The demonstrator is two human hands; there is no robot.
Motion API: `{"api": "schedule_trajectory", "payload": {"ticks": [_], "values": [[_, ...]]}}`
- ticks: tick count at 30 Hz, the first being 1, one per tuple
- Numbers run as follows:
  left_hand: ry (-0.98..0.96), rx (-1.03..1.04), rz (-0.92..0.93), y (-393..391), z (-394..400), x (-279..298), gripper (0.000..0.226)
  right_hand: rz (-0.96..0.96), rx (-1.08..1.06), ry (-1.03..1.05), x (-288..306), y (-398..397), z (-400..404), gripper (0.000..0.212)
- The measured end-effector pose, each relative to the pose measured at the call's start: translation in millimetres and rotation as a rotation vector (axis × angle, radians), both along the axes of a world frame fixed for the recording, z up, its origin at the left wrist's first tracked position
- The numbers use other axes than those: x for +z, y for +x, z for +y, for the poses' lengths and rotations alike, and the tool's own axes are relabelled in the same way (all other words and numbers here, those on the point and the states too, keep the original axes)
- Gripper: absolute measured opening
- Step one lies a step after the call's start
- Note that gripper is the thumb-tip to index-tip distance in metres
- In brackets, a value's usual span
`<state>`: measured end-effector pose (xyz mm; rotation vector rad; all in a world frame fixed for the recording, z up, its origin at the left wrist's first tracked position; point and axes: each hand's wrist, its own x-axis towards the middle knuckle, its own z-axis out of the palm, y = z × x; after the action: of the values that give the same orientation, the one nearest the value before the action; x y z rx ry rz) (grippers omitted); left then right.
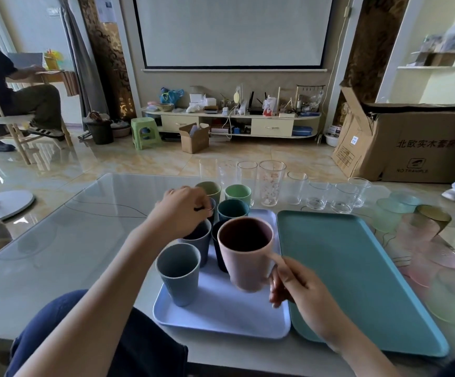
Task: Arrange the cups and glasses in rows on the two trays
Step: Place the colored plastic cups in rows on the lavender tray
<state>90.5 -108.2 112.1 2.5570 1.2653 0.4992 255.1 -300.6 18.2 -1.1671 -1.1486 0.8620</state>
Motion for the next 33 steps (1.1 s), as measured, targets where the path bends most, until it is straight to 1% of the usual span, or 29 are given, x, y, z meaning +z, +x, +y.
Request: {"api": "schedule_trajectory", "payload": {"ticks": [2, 3, 7, 9, 10, 12, 14, 17, 22, 33], "values": [[-0.051, 0.113, 0.210, -7, 11, -12, 0.027, 0.002, 0.018, -0.076, -16, -4, -2, 0.067], [-0.078, 0.147, 0.269, -9, 13, -17, 0.033, -0.002, 0.022, -0.110, -22, -7, -2, 0.065], [-0.175, 0.213, 0.316, -9, 13, -27, 0.045, 0.036, 0.041, -0.188, -39, -17, 2, 0.058], [-0.216, 0.224, 0.388, -10, 15, -30, 0.051, 0.059, 0.052, -0.203, -43, -19, 4, 0.059], [-0.230, 0.222, 0.433, -10, 17, -32, 0.053, 0.072, 0.057, -0.210, -44, -20, 4, 0.060], [-0.238, 0.202, 0.495, -10, 18, -36, 0.048, 0.088, 0.074, -0.235, -45, -21, 5, 0.058], [-0.231, 0.198, 0.489, -10, 21, -38, 0.040, 0.092, 0.100, -0.260, -44, -22, 4, 0.051], [-0.249, 0.202, 0.468, -10, 23, -39, 0.035, 0.081, 0.128, -0.286, -43, -24, 4, 0.043], [-0.234, 0.212, 0.422, -8, 24, -41, 0.033, 0.100, 0.120, -0.303, -38, -25, 3, 0.043], [-0.293, 0.237, 0.308, -7, 28, -45, 0.027, 0.104, 0.124, -0.324, -38, -25, 4, 0.039]]}}
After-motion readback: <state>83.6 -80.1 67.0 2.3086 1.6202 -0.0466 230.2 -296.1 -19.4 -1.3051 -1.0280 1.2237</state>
